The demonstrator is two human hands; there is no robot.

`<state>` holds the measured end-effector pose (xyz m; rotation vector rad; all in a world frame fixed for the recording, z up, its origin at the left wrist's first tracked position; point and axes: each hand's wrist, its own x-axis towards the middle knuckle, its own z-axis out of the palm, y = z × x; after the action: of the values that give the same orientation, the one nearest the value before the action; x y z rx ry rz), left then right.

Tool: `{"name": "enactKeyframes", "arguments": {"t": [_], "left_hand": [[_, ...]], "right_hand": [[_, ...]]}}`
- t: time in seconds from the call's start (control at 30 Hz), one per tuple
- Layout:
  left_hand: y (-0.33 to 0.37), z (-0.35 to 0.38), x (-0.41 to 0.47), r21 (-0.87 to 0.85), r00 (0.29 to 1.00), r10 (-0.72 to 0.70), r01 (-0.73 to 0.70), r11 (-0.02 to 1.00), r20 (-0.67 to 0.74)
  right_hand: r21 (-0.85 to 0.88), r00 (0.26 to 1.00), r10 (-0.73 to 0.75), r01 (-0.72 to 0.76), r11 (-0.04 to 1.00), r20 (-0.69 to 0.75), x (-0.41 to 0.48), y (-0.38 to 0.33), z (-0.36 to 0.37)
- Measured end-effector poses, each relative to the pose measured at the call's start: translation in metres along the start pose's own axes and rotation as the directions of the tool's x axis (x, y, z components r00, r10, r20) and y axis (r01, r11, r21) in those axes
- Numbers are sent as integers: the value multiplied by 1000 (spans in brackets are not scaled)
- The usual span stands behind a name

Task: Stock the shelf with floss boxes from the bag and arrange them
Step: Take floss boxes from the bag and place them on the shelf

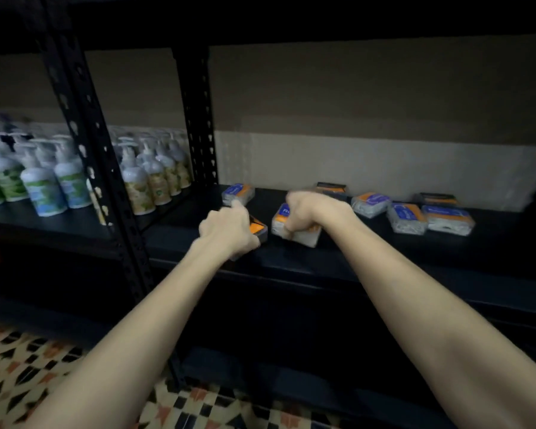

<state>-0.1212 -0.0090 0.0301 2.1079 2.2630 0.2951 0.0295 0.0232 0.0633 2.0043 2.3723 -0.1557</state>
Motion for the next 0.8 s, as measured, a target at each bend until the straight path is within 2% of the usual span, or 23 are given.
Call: {"name": "enactKeyframes", "arguments": {"t": [0.1, 0.2, 0.3, 0.43, 0.5, 0.57, 0.67, 0.73, 0.8], "left_hand": [[-22, -18, -27, 57, 983, -38, 28, 998, 178], [-50, -19, -45, 86, 928, -71, 42, 995, 366], [-79, 5, -56, 84, 853, -99, 64, 994, 513], [-111, 68, -62, 72, 776, -152, 137, 988, 612], [-118, 118, -68, 57, 716, -173, 183, 981, 676], [-121, 178, -75, 79, 673, -214, 226, 971, 708], [-120, 272, -98, 101, 693, -245, 242, 965, 678], [-113, 323, -124, 15, 665, -223, 303, 953, 713], [-103, 362, -147, -46, 626, -209, 365, 930, 751]], "right_hand": [[38, 993, -76, 73, 997, 88, -28, -32, -7], [95, 954, -171, 152, 984, 245, -48, -68, -4], [81, 903, -213, 197, 977, 374, -60, -101, 21], [74, 831, -232, 227, 971, 506, -56, -124, 91], [86, 774, -214, 203, 975, 596, -52, -126, 140], [6, 713, -145, 194, 981, 686, -46, -123, 195], [-86, 619, -23, 146, 986, 785, -45, -102, 275], [-60, 627, 25, 34, 998, 779, -54, -78, 321], [-21, 669, 91, -112, 993, 738, -71, -54, 364]]}}
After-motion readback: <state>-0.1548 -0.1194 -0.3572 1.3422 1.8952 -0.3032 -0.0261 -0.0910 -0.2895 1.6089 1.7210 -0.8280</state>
